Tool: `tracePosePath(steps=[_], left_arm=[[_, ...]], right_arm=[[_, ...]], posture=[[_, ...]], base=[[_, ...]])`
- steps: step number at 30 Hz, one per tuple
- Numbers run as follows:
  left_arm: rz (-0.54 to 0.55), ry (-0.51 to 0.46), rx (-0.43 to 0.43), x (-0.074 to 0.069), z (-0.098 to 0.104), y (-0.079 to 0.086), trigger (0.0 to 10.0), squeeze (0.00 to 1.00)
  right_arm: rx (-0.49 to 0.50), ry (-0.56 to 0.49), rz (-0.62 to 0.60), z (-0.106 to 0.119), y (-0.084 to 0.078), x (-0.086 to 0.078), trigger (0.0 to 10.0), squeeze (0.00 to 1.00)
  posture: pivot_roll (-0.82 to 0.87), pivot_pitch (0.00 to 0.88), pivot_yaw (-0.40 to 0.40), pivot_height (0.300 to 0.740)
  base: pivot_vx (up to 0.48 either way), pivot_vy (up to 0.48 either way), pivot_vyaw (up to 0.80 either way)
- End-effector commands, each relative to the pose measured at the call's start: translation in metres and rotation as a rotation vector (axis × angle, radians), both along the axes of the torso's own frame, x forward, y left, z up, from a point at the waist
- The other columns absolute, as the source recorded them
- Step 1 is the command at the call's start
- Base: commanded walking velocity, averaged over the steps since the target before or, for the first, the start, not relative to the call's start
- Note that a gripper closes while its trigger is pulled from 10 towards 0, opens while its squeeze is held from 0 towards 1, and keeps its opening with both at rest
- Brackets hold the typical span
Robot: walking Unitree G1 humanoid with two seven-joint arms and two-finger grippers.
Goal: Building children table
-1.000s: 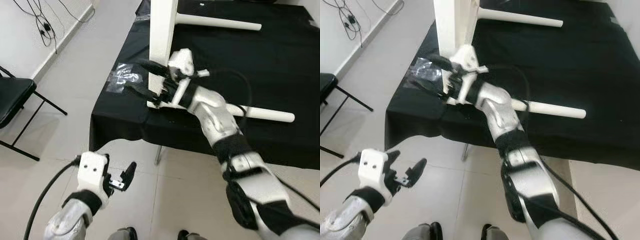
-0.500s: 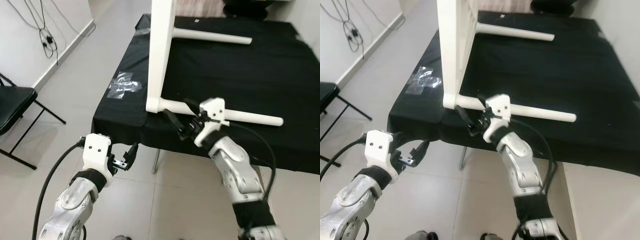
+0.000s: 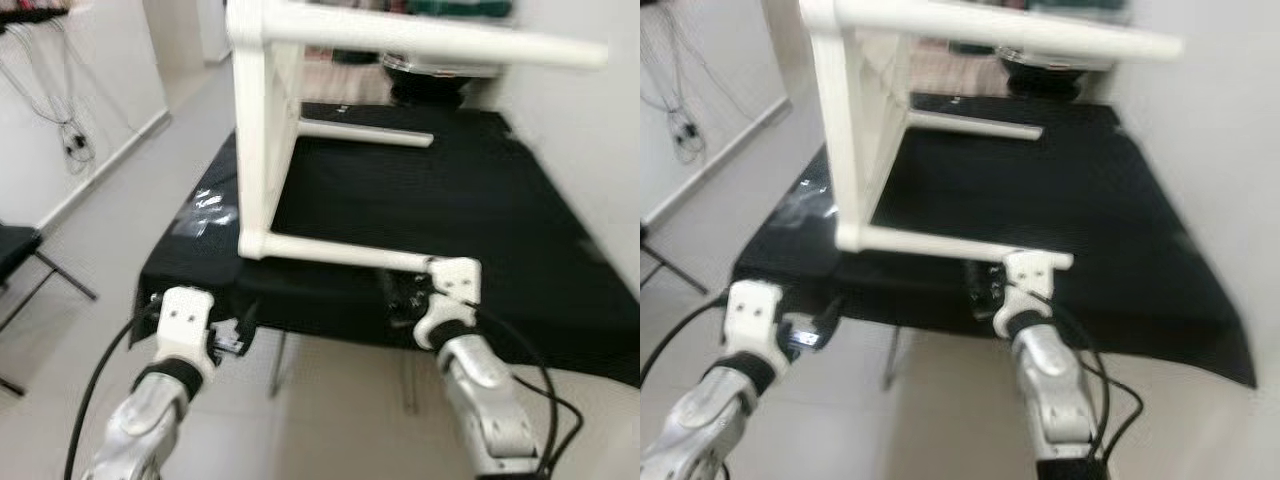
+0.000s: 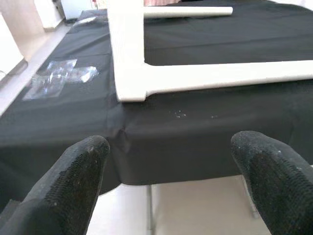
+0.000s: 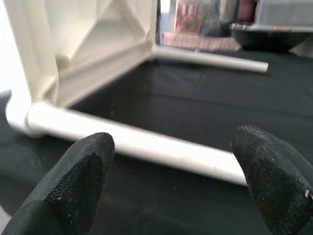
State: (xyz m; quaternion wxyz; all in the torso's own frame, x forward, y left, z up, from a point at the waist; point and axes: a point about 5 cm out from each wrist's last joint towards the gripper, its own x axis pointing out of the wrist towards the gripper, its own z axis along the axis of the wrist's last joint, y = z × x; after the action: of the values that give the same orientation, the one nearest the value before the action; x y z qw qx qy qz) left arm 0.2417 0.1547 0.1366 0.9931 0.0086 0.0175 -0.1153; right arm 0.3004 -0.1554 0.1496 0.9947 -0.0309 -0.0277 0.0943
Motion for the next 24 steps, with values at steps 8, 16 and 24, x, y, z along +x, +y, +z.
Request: tracePosePath(steps=[8,16,24], left_arm=[[0.003,-0.054,-0.004,0.011,0.005,0.0,10.0,0.0],[0.007,-0.084,-0.005,0.017,0.011,0.002,10.0,0.0],[-0.015,-0.106,-0.011,0.021,0.016,-0.003,10.0,0.0]], right_arm=[[-0.043,-0.017,-0.015,0.005,0.003,0.003,10.0,0.0],[-0.023,-0.063,0.01,0.016,0.005,0.006,10.0,0.0],[-0.029,-0.173,0.126,0.047,0.009,0.012,10.0,0.0]], posture=[[0.04,0.0,-0.033,0.74],[0.04,0.0,-0.027,0.74],[0.04,0.0,-0.032,0.74]], base=[[0.284,0.0,-0.5],[0.316,0.0,-0.1],[0.197,0.0,0.0]])
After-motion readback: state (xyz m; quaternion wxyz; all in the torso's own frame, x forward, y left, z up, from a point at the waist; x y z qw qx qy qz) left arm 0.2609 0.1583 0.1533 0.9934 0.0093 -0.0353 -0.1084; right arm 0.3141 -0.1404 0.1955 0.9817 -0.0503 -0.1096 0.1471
